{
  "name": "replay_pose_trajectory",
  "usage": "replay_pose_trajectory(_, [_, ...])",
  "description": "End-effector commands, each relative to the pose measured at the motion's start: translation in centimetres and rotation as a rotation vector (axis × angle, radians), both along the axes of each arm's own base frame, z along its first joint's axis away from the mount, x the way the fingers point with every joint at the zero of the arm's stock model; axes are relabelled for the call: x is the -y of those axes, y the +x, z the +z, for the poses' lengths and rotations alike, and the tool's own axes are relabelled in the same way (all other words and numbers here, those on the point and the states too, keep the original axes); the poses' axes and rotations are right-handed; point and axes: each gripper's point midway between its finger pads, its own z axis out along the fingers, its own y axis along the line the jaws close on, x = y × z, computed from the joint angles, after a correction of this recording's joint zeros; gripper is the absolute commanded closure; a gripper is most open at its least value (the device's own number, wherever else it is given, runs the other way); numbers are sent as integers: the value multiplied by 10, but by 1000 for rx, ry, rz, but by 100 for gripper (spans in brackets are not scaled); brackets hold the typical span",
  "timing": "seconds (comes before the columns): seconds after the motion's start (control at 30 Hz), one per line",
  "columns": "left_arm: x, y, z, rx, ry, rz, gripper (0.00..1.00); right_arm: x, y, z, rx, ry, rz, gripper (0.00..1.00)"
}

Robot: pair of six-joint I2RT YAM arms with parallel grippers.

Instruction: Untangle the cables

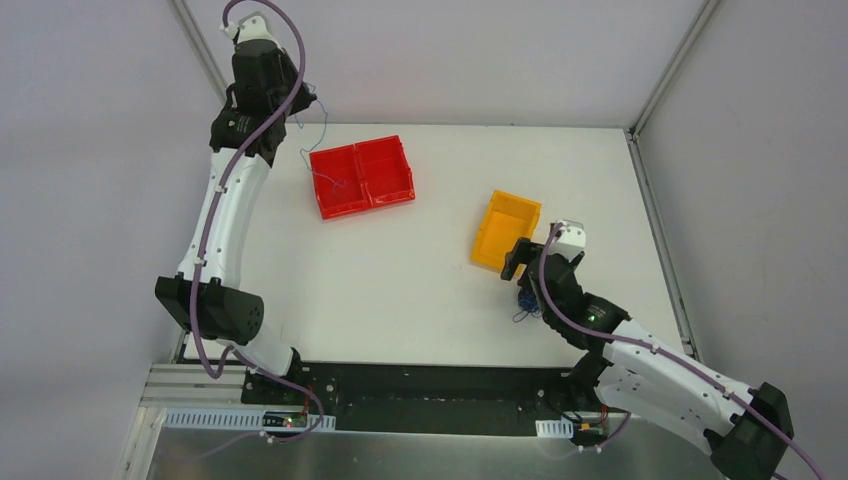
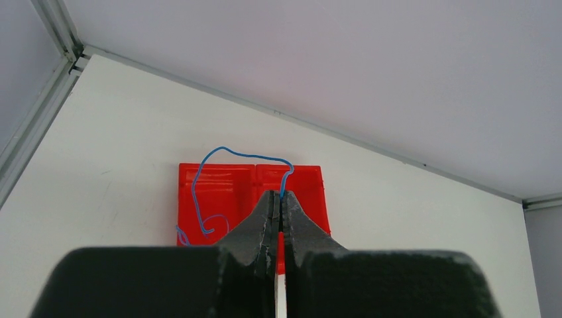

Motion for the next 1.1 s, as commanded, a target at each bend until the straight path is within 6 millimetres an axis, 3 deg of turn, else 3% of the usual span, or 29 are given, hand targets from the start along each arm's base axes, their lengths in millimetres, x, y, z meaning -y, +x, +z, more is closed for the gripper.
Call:
replay_pose_trajectory(0.0, [-4, 18, -12, 3, 38, 13, 100, -4, 6, 20, 28, 21, -3, 14])
replay_pose_trajectory(0.5, [9, 67, -127, -153, 104, -58, 100, -6, 8, 19, 15, 27, -2, 14])
replay_pose_trajectory(0.8, [18, 73, -179, -255, 74, -86, 100, -6, 8, 21, 15, 33, 3, 14])
replay_pose_trajectory(0.93, [21, 71, -193, -286, 57, -101, 100, -5, 6, 20, 12, 34, 3, 14])
replay_pose_trajectory(1.07, [44, 71, -183, -269, -18, -201, 100, -3, 5, 21, 14, 36, 3, 14])
